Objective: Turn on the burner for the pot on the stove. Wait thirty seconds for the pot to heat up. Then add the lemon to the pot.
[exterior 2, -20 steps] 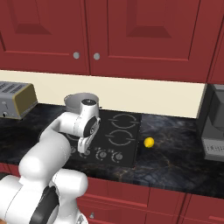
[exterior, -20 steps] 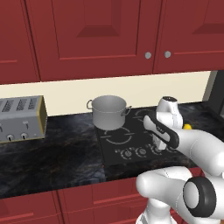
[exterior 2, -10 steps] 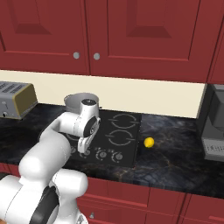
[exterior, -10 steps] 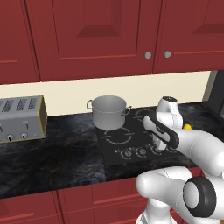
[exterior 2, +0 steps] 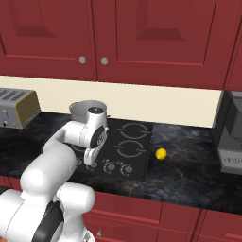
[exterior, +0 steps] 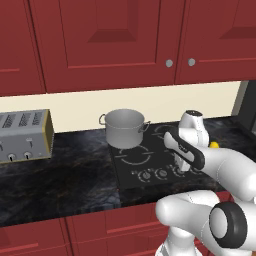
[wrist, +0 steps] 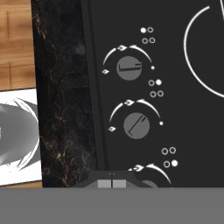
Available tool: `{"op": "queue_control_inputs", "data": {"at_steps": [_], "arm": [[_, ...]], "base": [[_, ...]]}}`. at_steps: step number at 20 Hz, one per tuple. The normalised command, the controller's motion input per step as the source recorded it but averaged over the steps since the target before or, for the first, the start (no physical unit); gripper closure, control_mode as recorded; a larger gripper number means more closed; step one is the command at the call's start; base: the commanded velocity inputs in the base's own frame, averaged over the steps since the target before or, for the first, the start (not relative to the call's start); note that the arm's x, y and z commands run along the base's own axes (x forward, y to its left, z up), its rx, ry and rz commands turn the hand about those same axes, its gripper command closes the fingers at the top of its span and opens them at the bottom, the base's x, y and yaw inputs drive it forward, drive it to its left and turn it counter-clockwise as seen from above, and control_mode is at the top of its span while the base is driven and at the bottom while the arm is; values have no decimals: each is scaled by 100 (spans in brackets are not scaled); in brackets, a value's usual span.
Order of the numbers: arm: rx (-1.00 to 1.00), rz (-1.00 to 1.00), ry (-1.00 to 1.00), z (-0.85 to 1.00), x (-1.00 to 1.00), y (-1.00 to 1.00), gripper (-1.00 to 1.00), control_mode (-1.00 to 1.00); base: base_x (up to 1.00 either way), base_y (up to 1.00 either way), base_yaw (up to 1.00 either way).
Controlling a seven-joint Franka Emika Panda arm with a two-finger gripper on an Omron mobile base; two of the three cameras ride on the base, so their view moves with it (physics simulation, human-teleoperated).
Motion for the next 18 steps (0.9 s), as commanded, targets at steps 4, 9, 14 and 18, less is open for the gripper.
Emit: {"op": "queue_control_inputs", "data": {"at_steps": [4,9,14,18], "arm": [[0,0,0,0,0,0,100,-100],[0,0,0,0,0,0,100,-100],[0,0,0,0,0,0,100,-100],[0,0,0,0,0,0,100,-100]], "base": [[0,0,0],[0,0,0],[0,0,0],[0,0,0]]}}
